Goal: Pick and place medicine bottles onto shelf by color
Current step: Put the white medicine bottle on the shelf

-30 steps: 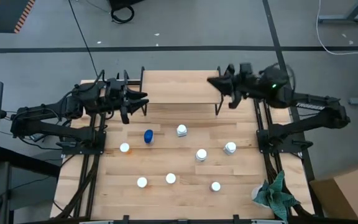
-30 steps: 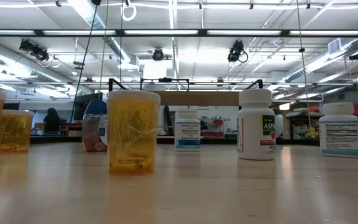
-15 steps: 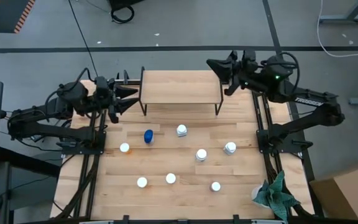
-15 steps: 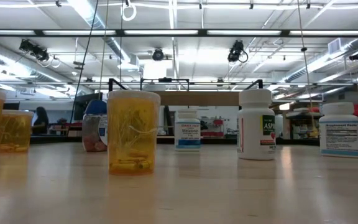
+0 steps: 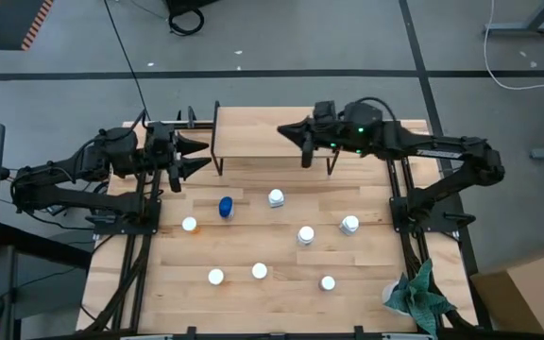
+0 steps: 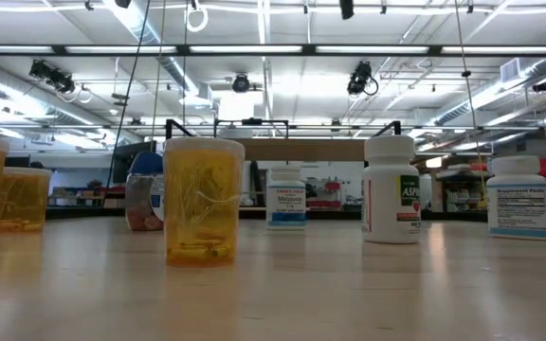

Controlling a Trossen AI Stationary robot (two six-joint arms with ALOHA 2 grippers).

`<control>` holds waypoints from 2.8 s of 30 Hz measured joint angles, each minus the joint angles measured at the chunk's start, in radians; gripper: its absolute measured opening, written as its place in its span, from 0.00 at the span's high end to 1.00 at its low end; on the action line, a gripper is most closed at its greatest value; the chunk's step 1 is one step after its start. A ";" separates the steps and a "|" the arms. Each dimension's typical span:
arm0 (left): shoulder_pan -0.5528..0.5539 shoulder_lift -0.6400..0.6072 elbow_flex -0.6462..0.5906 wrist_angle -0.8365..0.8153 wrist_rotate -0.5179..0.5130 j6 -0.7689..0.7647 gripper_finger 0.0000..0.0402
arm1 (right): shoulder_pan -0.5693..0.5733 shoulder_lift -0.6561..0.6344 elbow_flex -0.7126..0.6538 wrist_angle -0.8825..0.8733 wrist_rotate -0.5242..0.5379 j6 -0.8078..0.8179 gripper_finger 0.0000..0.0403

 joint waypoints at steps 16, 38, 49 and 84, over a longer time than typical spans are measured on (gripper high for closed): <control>0.000 0.058 0.000 0.009 -0.029 0.023 0.47 | -0.006 0.080 0.000 -0.238 -0.205 0.055 0.96; 0.000 0.159 -0.001 -0.513 0.053 -0.299 0.26 | 0.006 0.080 0.000 -0.595 -0.072 0.372 0.34; 0.001 0.184 0.000 -0.583 0.030 -0.351 0.27 | 0.041 0.085 -0.004 -0.765 -0.063 0.585 0.29; -0.002 0.235 0.000 -0.522 0.042 -0.508 0.27 | 0.314 0.264 -0.005 -1.171 -0.067 0.860 0.29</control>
